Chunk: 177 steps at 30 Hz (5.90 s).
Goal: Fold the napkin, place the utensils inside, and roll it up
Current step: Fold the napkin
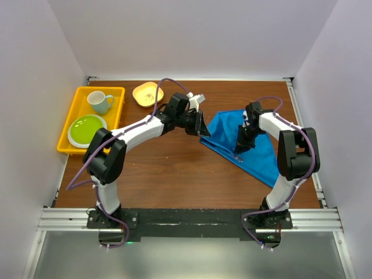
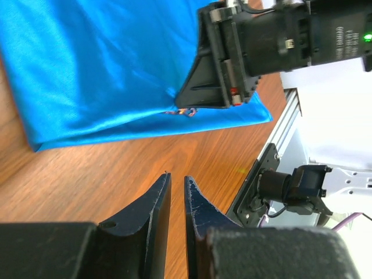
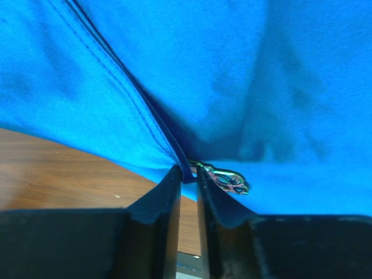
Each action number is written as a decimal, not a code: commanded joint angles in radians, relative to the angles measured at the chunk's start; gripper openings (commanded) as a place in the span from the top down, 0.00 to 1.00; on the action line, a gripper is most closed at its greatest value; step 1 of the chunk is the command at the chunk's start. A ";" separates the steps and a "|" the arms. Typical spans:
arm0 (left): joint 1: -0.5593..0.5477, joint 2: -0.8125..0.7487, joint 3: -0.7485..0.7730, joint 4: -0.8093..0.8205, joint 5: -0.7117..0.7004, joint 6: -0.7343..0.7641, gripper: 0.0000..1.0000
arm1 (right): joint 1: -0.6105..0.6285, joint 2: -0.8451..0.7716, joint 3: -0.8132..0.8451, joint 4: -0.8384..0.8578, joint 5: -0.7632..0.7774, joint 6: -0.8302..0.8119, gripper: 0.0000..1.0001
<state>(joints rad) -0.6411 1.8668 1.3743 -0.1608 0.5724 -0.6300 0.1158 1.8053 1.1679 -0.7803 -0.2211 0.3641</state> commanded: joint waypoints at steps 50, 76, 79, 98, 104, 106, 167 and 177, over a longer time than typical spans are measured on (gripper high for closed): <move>-0.080 0.111 0.302 -0.118 0.024 0.050 0.69 | 0.010 -0.248 0.009 -0.131 0.219 0.170 0.41; 0.112 -0.331 -0.162 -0.204 0.063 0.179 0.67 | -0.070 -0.034 0.009 0.130 0.196 0.171 1.00; 0.121 -0.334 -0.169 -0.212 0.067 0.191 0.67 | -0.047 -0.005 0.030 0.144 0.204 0.180 1.00; 0.184 -0.334 -0.195 -0.198 0.112 0.190 0.67 | 0.169 0.219 0.264 0.113 0.172 0.254 1.00; 0.189 -0.333 -0.190 -0.194 0.098 0.190 0.67 | 0.159 0.142 0.394 -0.118 0.262 0.278 0.84; 0.189 -0.345 -0.190 -0.194 0.089 0.190 0.67 | 0.116 0.048 0.333 -0.148 0.244 0.321 0.67; 0.236 -0.405 -0.291 -0.108 0.172 0.147 0.67 | -0.358 -0.607 -0.559 -0.103 0.273 0.498 0.76; 0.236 -0.399 -0.281 -0.112 0.162 0.147 0.67 | -0.248 -0.620 -0.407 -0.123 0.151 0.427 1.00</move>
<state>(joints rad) -0.4129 1.4769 1.0878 -0.3008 0.7219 -0.4736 -0.2237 1.1950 0.6716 -0.9066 -0.0044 0.8227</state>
